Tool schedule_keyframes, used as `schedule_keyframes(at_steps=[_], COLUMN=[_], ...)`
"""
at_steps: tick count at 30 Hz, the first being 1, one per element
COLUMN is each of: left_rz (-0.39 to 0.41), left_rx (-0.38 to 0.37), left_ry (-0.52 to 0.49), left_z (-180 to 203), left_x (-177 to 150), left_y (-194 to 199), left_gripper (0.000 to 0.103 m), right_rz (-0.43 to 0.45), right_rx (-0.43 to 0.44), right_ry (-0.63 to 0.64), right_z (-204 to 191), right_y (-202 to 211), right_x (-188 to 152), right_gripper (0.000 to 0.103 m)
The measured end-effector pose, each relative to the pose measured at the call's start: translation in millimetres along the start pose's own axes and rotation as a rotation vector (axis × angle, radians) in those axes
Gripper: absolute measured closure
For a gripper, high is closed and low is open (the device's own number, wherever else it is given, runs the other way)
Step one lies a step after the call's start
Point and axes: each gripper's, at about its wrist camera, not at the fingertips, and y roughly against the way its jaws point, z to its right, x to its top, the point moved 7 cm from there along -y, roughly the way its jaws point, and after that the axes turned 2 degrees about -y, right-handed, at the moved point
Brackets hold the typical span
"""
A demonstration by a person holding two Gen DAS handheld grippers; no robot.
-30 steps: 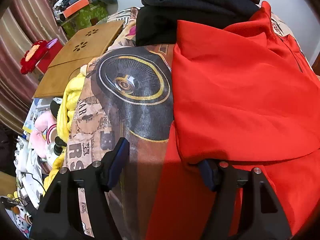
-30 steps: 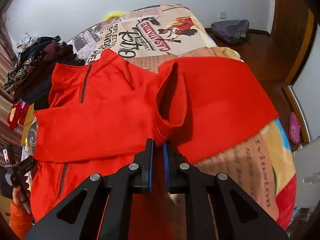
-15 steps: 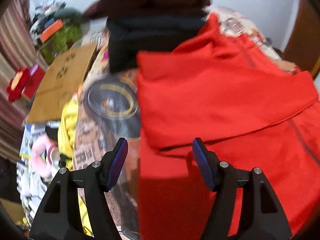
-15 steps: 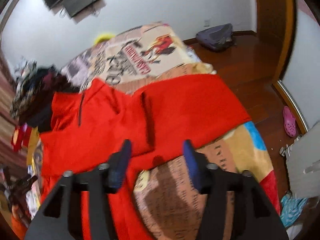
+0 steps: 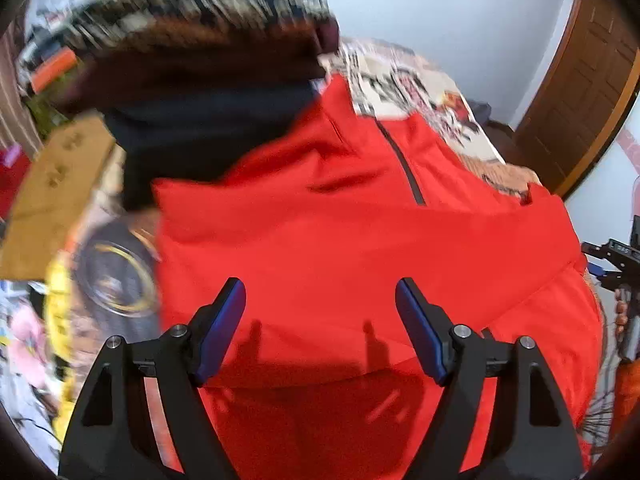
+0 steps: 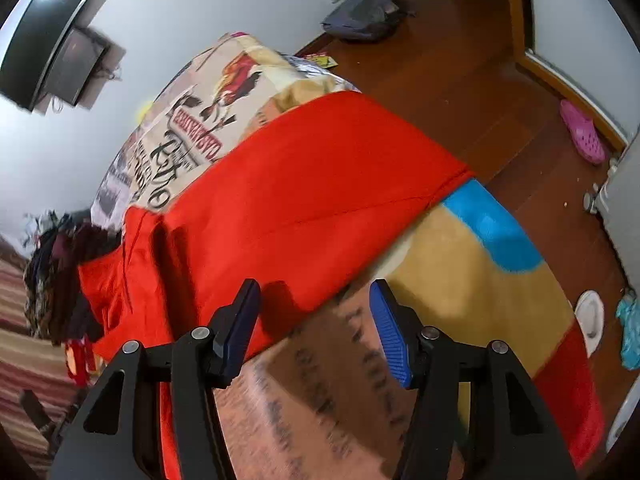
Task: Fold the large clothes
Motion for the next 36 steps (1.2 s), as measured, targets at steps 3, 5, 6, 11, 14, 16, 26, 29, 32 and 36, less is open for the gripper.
schedule_keyframes(at_steps=[3,5,6,11,14,16,26,29,32,36], left_rz=[-0.089,-0.131,-0.155,-0.153,-0.152,-0.150,-0.137,-0.136,-0.134,-0.130], left_rx=[-0.082,-0.104,-0.104,-0.024,-0.004,-0.012,0.009,0.011,0.010,0.005], left_ry=[0.044,0.060,0.062,-0.028,-0.057,-0.047,-0.054,-0.057,-0.056,-0.052], left_z=[10,15,18,33,35,33,33,33,33,32], left_x=[-11,-19,-23,-28,-28,-29,-30,-31,-30,-30], left_y=[-31,-46,-56,-66,-68,-69,-71,-71,-71,-70], left_gripper=[0.027,0.027,0.027,0.026,0.026,0.026,0.023,0.023,0.023,0.023], right_rz=[0.013,0.026,0.032,0.056,0.124,0.180,0.405,0.490,0.527,0.519], right_rx=[0.029,0.035,0.035,-0.007,-0.031,-0.062,-0.082,-0.105,-0.043,0.032], right_ry=[-0.035,-0.058,-0.064,-0.100,-0.043,0.015,0.077,0.171,0.243,0.376], right_z=[3,5,5,12,6,-2,-37,-69,-104,-156], right_y=[-7,-13,-15,-24,-9,9,79,100,121,136], right_x=[11,20,24,41,50,57,68,63,58,44], right_gripper=[0.050,0.050,0.051,0.094,0.097,0.097,0.098,0.098,0.098,0.098])
